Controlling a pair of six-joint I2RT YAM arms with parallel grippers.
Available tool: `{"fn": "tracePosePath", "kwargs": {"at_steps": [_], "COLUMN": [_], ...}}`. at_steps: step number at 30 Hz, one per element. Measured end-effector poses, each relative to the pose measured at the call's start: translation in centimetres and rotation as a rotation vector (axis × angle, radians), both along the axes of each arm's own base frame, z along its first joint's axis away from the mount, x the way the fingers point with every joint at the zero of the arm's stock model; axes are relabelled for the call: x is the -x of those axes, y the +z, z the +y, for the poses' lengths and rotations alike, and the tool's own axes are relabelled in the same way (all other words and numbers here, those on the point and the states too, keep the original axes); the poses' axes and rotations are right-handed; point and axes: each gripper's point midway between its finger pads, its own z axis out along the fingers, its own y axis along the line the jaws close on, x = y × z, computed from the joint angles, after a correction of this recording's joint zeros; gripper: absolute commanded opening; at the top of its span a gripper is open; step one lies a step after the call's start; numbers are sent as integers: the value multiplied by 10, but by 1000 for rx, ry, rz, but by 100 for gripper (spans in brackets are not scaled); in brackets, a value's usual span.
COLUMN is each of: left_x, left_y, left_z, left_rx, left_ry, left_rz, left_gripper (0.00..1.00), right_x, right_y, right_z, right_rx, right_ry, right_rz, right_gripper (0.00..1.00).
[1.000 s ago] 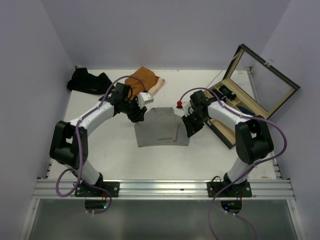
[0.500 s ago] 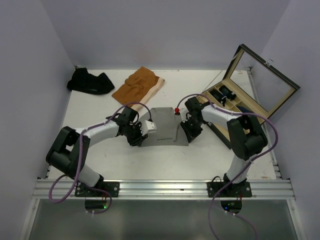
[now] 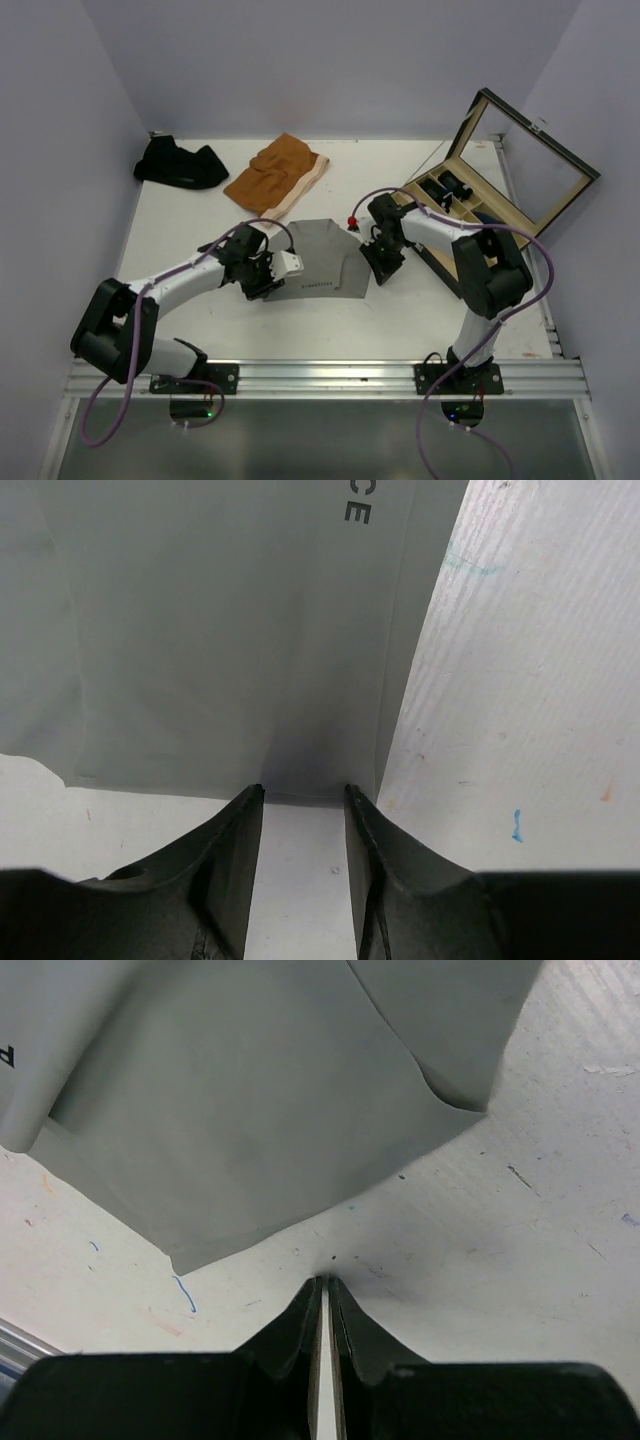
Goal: Roll the underwear
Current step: Flatten the underwear, then fold the underwear
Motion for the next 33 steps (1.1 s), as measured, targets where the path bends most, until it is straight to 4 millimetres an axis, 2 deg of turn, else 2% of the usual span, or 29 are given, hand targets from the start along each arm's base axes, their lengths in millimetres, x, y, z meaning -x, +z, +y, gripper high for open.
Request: {"fn": "tracePosePath", "kwargs": {"at_steps": [3, 6, 10, 12, 15, 17, 22, 33], "left_x": [2, -4, -19, -23, -23, -23, -20, -19], "left_y": [7, 18, 34, 32, 20, 12, -2, -6], "left_z": [0, -7, -20, -22, -22, -22, -18, -6], "left_rx": [8, 34, 81, 86, 73, 63, 42, 42], "left_ry": [0, 7, 19, 26, 42, 54, 82, 115], "left_rz": [-2, -6, -39, -40, -7, 10, 42, 26], "left_gripper": [43, 44, 43, 43, 43, 43, 42, 42], "right_x": [1, 3, -5, -8, -2, 3, 13, 22], "right_y": [2, 16, 45, 50, 43, 30, 2, 1], "right_z": [0, 10, 36, 51, 62, 65, 57, 36], "right_rx": [-6, -67, -172, -211, -215, -197, -124, -59], "right_ry": [21, 33, 51, 58, 70, 82, 93, 203], "right_rz": [-1, -12, -70, -90, -67, -34, 41, 39], "right_gripper": [13, 13, 14, 14, 13, 12, 11, 11]}}
